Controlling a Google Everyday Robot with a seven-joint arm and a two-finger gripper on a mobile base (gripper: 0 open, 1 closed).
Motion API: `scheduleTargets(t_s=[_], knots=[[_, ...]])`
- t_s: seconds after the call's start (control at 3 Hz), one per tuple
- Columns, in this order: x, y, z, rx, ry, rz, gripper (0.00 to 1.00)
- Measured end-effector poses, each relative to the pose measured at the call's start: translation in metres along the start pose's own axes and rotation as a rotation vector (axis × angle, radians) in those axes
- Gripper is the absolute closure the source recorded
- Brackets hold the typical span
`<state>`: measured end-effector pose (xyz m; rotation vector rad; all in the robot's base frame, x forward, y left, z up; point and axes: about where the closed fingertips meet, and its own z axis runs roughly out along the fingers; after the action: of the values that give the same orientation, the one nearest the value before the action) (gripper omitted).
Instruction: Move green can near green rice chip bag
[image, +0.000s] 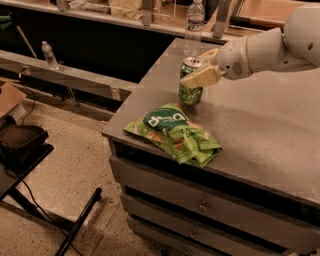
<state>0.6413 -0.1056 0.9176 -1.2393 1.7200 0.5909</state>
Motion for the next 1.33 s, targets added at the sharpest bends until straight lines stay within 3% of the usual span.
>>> scheduleTargets(t_s=[1.0,1.33], knots=[[-0.0004,0.0053,0.0070,-0.021,0.002,-0.002,0.14],[-0.0074,0.0054,0.0046,-0.029,-0.009,-0.009,0.00]])
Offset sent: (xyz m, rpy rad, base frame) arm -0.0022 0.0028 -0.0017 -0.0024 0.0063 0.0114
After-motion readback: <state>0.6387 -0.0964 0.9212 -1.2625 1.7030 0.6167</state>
